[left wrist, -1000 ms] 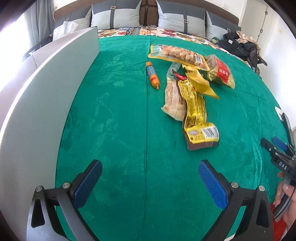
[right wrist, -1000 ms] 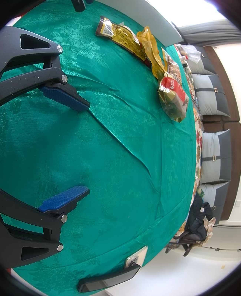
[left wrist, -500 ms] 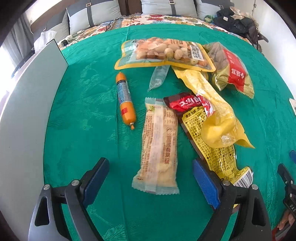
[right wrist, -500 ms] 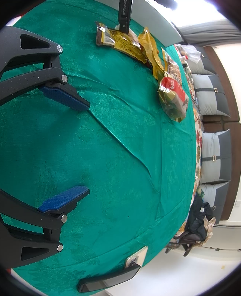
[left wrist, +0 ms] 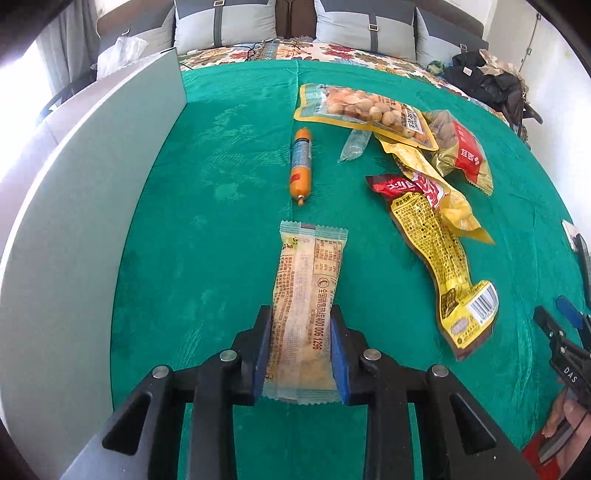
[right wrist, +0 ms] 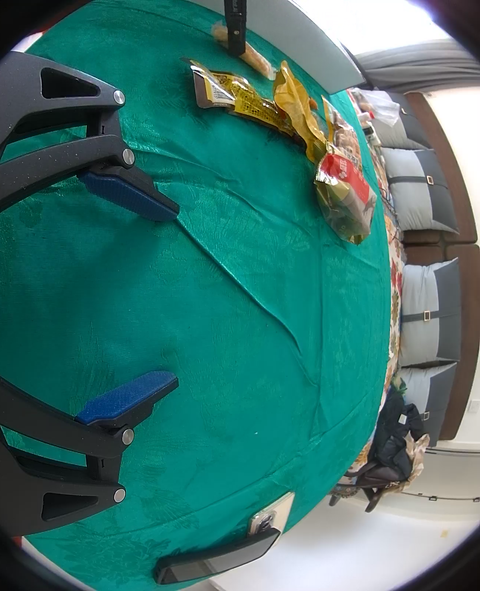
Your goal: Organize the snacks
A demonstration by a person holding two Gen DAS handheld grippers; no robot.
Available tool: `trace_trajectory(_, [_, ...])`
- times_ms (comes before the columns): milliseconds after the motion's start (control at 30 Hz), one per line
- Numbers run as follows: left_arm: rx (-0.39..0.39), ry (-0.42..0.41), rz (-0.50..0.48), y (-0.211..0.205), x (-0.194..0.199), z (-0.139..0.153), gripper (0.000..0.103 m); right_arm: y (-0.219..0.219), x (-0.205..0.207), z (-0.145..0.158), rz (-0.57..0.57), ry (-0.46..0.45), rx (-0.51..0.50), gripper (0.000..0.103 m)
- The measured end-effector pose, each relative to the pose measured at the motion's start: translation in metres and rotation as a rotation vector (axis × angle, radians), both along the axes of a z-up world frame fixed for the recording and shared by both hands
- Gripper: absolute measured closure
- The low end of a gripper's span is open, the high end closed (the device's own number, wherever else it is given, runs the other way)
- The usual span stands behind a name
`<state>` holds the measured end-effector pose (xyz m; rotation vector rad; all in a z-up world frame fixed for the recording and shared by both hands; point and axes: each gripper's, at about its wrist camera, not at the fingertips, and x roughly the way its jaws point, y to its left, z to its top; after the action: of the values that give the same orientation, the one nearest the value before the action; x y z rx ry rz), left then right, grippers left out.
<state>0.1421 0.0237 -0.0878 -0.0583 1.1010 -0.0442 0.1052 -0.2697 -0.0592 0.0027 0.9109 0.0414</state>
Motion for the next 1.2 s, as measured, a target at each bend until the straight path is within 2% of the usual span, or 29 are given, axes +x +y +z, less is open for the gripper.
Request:
trace_trajectory(33, [-0.008,-0.002,0.011,0.004,-0.005,-0.002,0.044,0.000,0.000,0.000,0.000,0.000,0.000,0.016])
trace_trajectory(100, [-0.018,0.002,0.033,0.010,-0.008,-0.009,0.019,0.000,0.000,0.000,-0.001,0.000,-0.001,0.016])
trace_trajectory(200, [0.034,-0.031,0.041,0.013,-0.002,-0.018,0.017,0.000,-0.001,0.000,-0.001,-0.001,-0.001,0.016])
trace_trajectory(233, [0.072,-0.046,0.040,0.011,0.000,-0.021,0.011,0.000,0.000,0.000,0.000,-0.001,-0.001,0.017])
trace_trajectory(333, [0.063,-0.078,0.075,0.016,0.005,-0.027,0.000,-0.001,-0.002,0.001,0.000,-0.004,-0.001,0.017])
trace_trajectory(400, [0.065,-0.112,0.086,0.018,0.005,-0.029,0.000,-0.002,-0.002,0.002,0.000,-0.006,-0.001,0.017])
trace_trajectory(567, [0.064,-0.125,0.074,0.019,0.005,-0.031,0.000,-0.002,-0.003,0.003,0.000,-0.006,-0.001,0.017])
trace_trajectory(1200, [0.064,-0.129,0.074,0.019,0.003,-0.030,0.000,-0.002,-0.003,0.003,-0.001,-0.006,-0.002,0.016])
